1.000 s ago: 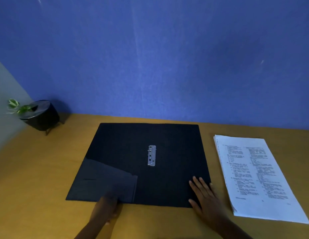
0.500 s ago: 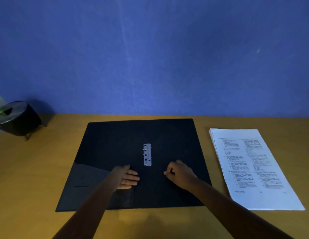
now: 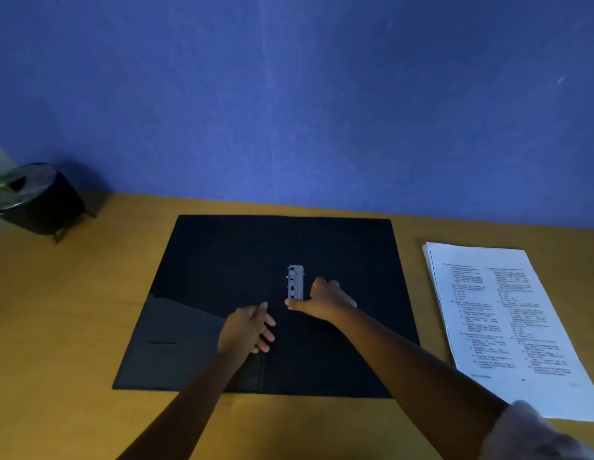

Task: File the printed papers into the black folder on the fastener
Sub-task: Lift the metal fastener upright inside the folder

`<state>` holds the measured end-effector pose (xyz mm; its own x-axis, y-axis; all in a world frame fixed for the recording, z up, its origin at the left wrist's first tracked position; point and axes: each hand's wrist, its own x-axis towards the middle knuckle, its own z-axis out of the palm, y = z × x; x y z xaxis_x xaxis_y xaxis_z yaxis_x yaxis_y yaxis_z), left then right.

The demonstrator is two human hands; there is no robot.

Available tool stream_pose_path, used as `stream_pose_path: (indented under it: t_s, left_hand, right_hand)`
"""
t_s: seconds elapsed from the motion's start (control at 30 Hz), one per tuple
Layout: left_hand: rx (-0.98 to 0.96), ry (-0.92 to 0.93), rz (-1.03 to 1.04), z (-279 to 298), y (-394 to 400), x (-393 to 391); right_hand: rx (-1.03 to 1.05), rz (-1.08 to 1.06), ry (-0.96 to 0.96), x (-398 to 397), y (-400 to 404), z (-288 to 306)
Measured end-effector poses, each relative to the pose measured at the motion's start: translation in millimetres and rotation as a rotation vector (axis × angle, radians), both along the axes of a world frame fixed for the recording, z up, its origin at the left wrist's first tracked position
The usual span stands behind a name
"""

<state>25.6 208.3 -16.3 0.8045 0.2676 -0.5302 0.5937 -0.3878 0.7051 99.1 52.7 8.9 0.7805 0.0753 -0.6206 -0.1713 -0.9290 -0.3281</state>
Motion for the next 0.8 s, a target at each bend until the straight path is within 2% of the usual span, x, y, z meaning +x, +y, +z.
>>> stream_pose_path:
  t_s: [0.07, 0.1, 0.17, 0.23, 0.37, 0.53, 0.8]
  left_hand:
    - [0.056, -0.032, -0.080, 2.4, 0.5, 2.6]
    - [0.145, -0.073, -0.134, 3.5, 0.2, 4.0]
    - [0.419, -0.265, -0.240, 3.0, 0.0, 7.3]
    - [0.601, -0.436, -0.324, 1.6, -1.0, 13.2]
    - [0.681, -0.314, -0.475, -15.5, 5.3, 20.5]
    - [0.793, -0.367, -0.496, -26.5, 7.5, 10.7]
    - [0.812, -0.376, -0.490, -27.5, 6.0, 10.0]
  right_hand:
    - [-0.006, -0.001, 0.005, 0.9, 0.1, -0.5]
    - [-0.004, -0.001, 0.004, 1.2, -0.4, -0.7]
    - [0.011, -0.002, 0.007, 1.7, -1.8, -1.5]
    - [0.021, -0.005, 0.028, 2.6, -2.2, -2.5]
    - [0.007, -0.020, 0.082, 8.1, 1.2, -1.9]
    - [0.006, -0.024, 0.104, 12.4, 3.2, -3.0]
    - [-0.052, 0.002, 0.078, 9.3, 6.2, -3.8]
